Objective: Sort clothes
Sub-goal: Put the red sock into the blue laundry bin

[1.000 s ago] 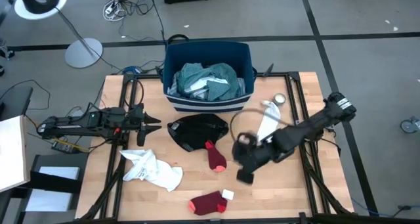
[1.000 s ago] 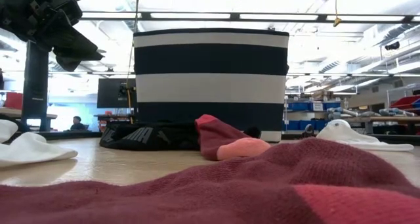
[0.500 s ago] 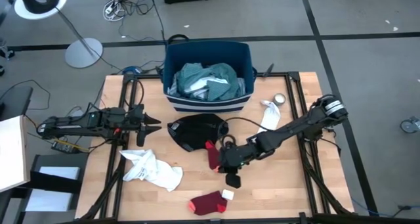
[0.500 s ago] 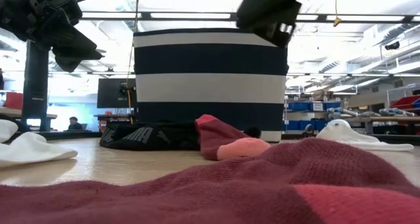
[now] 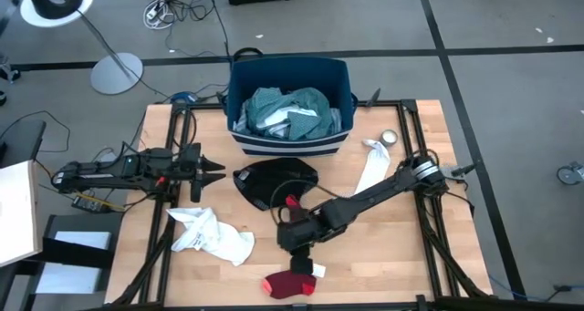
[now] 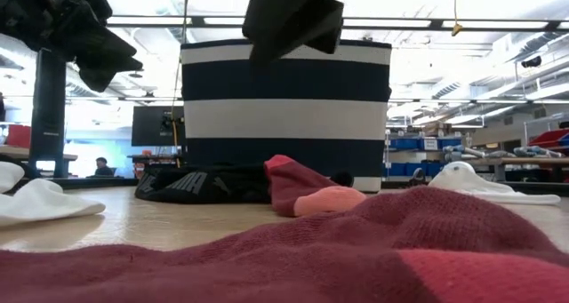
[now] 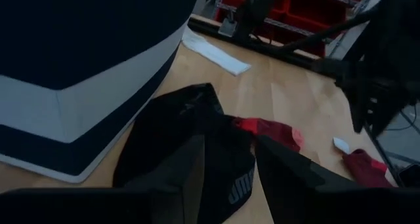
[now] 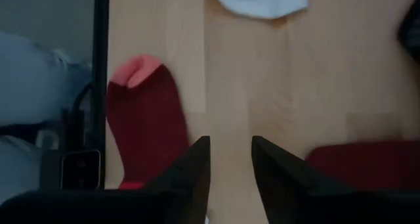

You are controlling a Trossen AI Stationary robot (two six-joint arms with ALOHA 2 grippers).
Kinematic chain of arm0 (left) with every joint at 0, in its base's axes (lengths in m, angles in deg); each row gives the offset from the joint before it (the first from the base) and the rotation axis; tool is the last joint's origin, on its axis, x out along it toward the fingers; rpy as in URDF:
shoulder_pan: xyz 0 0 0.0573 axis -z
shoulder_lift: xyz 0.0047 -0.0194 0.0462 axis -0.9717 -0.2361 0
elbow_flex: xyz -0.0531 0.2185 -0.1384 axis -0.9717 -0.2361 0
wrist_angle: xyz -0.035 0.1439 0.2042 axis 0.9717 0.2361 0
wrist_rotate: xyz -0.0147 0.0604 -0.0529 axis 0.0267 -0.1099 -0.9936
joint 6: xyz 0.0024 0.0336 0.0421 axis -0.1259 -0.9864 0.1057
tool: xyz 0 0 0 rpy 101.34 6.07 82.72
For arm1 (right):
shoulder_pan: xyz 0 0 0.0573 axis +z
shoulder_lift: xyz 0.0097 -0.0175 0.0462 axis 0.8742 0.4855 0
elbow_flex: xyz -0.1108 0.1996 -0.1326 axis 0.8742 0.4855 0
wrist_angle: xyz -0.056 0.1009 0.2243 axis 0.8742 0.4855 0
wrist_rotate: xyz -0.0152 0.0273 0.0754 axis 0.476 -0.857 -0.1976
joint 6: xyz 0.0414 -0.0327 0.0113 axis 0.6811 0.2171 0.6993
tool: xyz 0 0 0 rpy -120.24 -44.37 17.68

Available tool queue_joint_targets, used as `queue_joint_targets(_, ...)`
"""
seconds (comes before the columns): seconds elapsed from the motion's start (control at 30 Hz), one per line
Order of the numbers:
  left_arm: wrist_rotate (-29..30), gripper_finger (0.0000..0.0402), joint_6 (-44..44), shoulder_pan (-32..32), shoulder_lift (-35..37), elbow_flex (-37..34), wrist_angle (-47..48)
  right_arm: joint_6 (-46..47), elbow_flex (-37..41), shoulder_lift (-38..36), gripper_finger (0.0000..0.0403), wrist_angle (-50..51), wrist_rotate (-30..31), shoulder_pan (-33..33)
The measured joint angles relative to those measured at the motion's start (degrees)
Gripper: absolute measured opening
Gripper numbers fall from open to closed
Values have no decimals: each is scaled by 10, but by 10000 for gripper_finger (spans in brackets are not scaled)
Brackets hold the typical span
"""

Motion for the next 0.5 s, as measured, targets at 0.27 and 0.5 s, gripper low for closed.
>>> queue_joint_targets(0.27, 0, 142, 0, 0, 0, 0, -26, 17, -72, 83, 157, 68, -4, 21)
queue_joint_targets(0.5, 0, 142, 0, 0, 0, 0, -33, 50, -74, 116, 168, 76, -4, 44)
